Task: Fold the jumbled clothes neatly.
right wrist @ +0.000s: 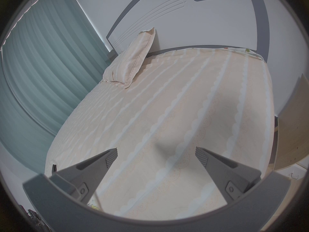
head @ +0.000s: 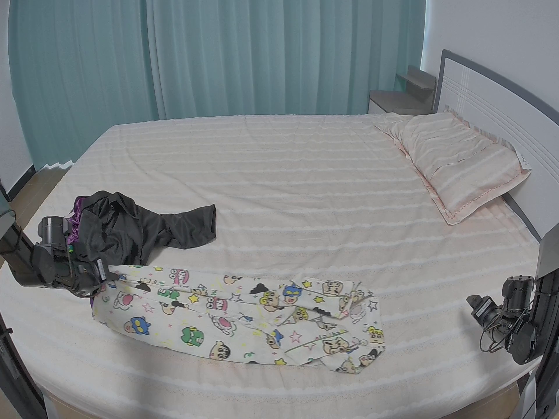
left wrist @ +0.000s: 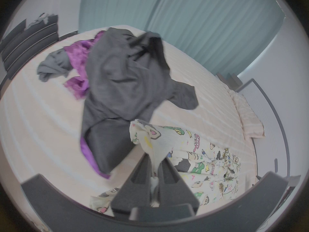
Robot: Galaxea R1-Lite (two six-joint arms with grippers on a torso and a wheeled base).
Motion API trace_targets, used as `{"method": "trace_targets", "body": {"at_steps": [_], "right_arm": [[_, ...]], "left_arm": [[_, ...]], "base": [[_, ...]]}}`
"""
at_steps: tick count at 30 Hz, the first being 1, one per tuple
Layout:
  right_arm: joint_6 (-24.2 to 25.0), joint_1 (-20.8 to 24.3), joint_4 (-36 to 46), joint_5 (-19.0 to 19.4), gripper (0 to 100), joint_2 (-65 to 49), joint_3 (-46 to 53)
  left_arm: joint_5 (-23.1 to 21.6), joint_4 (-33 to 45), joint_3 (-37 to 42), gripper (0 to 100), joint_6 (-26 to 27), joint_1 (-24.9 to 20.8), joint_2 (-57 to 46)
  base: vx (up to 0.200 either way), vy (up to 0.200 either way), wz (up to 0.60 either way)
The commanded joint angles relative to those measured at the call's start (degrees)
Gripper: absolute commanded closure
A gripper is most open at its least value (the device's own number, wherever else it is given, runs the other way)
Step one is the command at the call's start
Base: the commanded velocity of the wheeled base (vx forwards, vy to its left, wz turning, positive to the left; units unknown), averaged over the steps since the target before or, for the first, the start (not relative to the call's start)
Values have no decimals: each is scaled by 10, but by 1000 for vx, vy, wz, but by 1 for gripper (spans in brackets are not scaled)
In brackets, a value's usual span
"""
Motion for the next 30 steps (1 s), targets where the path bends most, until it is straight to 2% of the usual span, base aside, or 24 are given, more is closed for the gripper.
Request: {"method": "trace_targets", "body": {"at_steps": [1, 4, 7, 8, 9, 10, 11, 12, 13, 14, 15, 17, 20, 24, 30], "right_arm": [[0, 0, 0, 0, 0, 0, 10], [0, 0, 0, 0, 0, 1, 10], [0, 0, -1, 0, 0, 0, 10], [0, 0, -1, 0, 0, 0, 10], [0, 0, -1, 0, 0, 0, 10], [0, 0, -1, 0, 0, 0, 10], [0, 0, -1, 0, 0, 0, 10], [0, 0, -1, 0, 0, 0, 10], [0, -1, -1, 0, 0, 0, 10], [0, 0, -1, 0, 0, 0, 10], [0, 0, -1, 0, 0, 0, 10], [0, -1, -1, 0, 0, 0, 10], [0, -1, -1, 0, 0, 1, 10], [0, 0, -1, 0, 0, 2, 10], [0, 0, -1, 0, 0, 3, 10]], "left_arm": [[-6, 41, -23, 100, 19, 62, -42], [-1, 69, -27, 100, 17, 55, -63], [26, 94, -28, 100, 13, -4, -85], [26, 94, -28, 100, 13, -4, -85], [69, 106, -28, 100, 9, -53, -91], [87, 107, -28, 100, -1, -81, -91], [99, 106, -29, 100, -13, -103, -91], [117, 107, -33, 100, -43, -150, -91], [127, 107, -38, 100, -59, -179, -91], [132, 107, -42, 100, -67, -193, -90], [161, 114, -62, 100, -98, -263, -85], [174, 119, -73, 100, -108, -287, -83], [210, 147, -125, 100, -150, -369, -56], [213, 201, -219, 100, -210, -450, -5], [212, 231, -315, 100, -244, -498, 60]], "base": [[0, 0, 0], [0, 0, 0], [0, 0, 0], [0, 0, 0], [0, 0, 0], [0, 0, 0], [0, 0, 0], [0, 0, 0], [0, 0, 0], [0, 0, 0], [0, 0, 0], [0, 0, 0], [0, 0, 0], [0, 0, 0], [0, 0, 0]]}}
